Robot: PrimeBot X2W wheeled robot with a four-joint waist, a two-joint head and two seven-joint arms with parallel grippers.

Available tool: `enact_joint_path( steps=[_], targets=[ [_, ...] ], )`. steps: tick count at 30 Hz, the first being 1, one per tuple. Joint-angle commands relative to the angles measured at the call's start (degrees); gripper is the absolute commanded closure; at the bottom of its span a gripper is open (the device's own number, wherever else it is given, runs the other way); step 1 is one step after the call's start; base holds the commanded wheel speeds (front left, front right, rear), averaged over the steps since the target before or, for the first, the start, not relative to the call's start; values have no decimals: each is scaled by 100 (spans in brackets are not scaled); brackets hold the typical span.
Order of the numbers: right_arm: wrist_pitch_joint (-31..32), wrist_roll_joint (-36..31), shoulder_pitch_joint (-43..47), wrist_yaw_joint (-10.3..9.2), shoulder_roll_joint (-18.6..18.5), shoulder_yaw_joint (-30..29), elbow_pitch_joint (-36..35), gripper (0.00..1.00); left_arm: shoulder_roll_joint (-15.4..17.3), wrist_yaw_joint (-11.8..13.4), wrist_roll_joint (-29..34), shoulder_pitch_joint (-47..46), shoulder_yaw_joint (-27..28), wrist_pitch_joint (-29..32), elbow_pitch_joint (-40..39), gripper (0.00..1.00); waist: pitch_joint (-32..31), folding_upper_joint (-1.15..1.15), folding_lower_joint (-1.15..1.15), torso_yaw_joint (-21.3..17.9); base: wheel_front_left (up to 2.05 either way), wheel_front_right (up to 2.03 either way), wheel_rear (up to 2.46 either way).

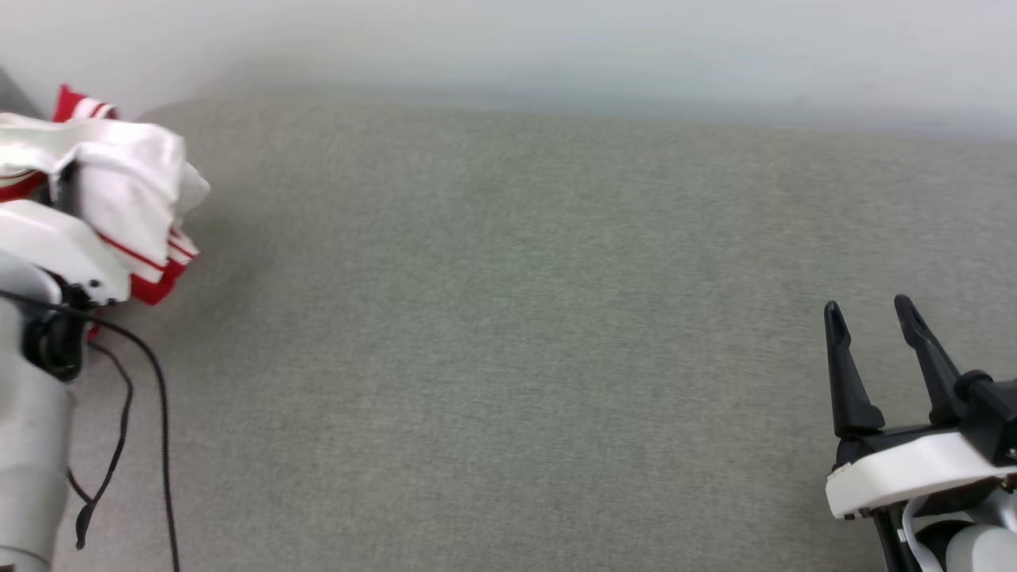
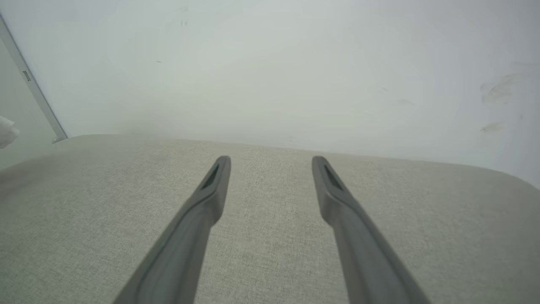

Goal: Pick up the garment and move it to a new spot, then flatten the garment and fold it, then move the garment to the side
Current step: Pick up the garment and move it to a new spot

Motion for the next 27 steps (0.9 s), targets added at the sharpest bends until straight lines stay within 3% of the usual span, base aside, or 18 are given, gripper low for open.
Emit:
enact_joint_path(
  steps=[1,5,16,27],
  targets=[
    [-18,51,79,-4,5,-7,7,0,-106,-5,40,87,-75,-53,-80,100,-161,0,1,-184,0,0,0],
    [-22,81,162,-4,5,-26,-13,0,-242,-40,107,110,-221,-89,-274,100,-242,0,1,-347,0,0,0],
    [-59,171,282,-4,5,-54,15,0,-1056,-97,127,707,-896,210,-1262,100,-354,0,1,-1148,0,0,0],
    [-133,259,190,-4,6,-77,-13,0,-1959,-182,305,1581,-2248,708,-2494,100,21,0,1,-1667,0,0,0]
  ],
)
